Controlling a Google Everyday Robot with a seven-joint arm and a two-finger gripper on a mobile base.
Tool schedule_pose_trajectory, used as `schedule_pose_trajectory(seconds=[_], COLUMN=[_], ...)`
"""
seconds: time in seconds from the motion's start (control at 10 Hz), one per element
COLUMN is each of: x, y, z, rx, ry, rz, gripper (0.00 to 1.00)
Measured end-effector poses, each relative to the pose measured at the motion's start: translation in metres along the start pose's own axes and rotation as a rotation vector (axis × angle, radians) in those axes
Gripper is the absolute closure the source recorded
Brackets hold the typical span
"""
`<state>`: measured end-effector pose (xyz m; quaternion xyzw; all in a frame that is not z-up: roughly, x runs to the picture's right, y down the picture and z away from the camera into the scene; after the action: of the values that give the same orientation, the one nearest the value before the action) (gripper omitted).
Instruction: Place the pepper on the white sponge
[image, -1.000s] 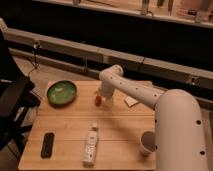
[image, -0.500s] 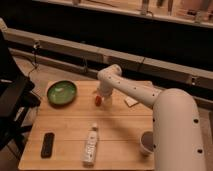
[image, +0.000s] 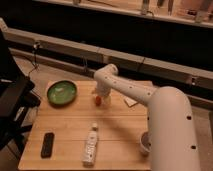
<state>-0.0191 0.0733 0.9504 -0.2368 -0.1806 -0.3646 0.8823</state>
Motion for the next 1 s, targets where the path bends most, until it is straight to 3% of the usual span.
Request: schedule_pose_trajectory(seconds=[0.1,0.4,0.9,1.0], x=[0.0009,0.0007,0.0006,-0.0029], y=[-0.0012,-0.0021,-0.0028,-0.0049], z=[0.0038,0.0126,0.0113,0.0093], rx=[-0.013,-0.043,-0.029,-0.008], ry=[0.002,0.004,0.009,0.001], rz=[0.000,-0.001,0.000,-0.001], gripper=[0.21,0.49,0.97,1.00])
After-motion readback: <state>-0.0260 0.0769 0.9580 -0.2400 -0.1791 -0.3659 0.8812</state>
